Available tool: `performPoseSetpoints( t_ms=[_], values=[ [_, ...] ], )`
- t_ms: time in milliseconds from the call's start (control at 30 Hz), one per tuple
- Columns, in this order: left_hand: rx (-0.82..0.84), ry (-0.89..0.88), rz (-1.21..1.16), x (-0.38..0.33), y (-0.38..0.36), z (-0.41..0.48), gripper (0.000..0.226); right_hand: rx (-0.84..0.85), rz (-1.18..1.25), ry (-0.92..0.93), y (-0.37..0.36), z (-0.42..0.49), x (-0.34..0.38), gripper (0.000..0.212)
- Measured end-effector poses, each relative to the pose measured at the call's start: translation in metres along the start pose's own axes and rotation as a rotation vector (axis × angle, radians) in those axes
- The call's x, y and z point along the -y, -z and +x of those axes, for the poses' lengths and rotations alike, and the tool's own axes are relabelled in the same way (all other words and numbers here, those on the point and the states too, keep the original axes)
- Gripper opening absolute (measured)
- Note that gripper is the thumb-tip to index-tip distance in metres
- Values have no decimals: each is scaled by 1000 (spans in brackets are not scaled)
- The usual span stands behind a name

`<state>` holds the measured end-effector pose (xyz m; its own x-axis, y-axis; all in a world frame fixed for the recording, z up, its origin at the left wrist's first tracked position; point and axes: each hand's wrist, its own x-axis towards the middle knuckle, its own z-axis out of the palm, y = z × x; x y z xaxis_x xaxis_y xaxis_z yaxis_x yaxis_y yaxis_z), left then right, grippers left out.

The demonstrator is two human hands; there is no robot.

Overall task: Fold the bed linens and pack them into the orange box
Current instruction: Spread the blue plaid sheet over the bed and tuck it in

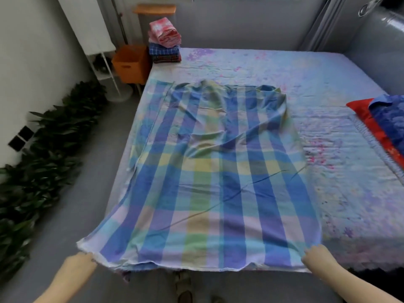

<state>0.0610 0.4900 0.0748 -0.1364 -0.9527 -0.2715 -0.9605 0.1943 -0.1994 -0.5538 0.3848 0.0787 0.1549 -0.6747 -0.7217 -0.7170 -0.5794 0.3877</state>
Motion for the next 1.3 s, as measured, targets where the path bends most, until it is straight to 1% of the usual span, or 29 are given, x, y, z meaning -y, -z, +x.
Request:
performPoseSetpoints(
  t_ms=[33,67,100,133,167,233,267,300,333,367,400,500,533,600,667,767,833,867,933,1000,1100,1200,1267,1300],
  values=[
    [-11,2,18,-2,-1,-7,19,50,-126,109,15,-6,13,26],
    [20,29,26,-2,-1,-17,21,64,-76,152,23,-6,24,30],
    [60,41,2,1,-2,-24,25,167,2,104,36,-3,32,34],
    [81,78,-28,7,-4,-31,27,178,80,94,50,4,43,35],
    [85,117,-69,11,-7,-33,27,154,151,82,63,9,52,35],
    [165,195,-12,15,5,-37,29,65,269,82,95,27,73,33],
    [199,202,19,19,16,-34,24,9,303,99,111,35,84,32],
    [251,249,19,26,16,-31,23,-32,341,110,130,47,98,32],
    [297,308,24,35,11,-28,30,-85,373,137,152,54,112,33],
    [376,357,-27,47,12,-23,37,-104,404,147,176,62,129,34],
    [391,400,-102,55,12,-16,40,-155,454,152,194,71,143,35],
    [309,568,-414,107,0,8,44,-229,716,117,258,103,196,31],
    [297,623,-524,134,-6,18,44,-257,812,100,284,117,217,27],
    [270,681,-747,168,-12,38,39,-284,995,45,319,131,242,21],
    [206,724,-984,212,-17,64,32,-297,1162,-39,350,153,276,25],
    [116,807,-1420,269,-5,110,24,-284,1349,-216,389,184,327,35],
    [117,782,-1531,293,4,138,21,-310,1391,-311,414,202,354,41],
    [118,739,-1553,302,7,151,22,-334,1411,-348,423,212,365,41],
    [169,673,-1610,316,5,174,22,-376,1445,-417,438,231,383,42],
    [213,651,-1634,322,-1,194,22,-381,1486,-454,447,244,395,43],
    [261,665,-1660,327,-24,239,22,-366,1557,-527,456,285,404,37],
    [291,671,-1679,319,-39,274,21,-341,1582,-558,462,315,405,17],
    [329,662,-1685,313,-55,306,15,-338,1559,-596,463,345,405,34],
    [338,667,-1691,309,-58,315,12,-343,1541,-599,467,352,403,39]
  ],
)
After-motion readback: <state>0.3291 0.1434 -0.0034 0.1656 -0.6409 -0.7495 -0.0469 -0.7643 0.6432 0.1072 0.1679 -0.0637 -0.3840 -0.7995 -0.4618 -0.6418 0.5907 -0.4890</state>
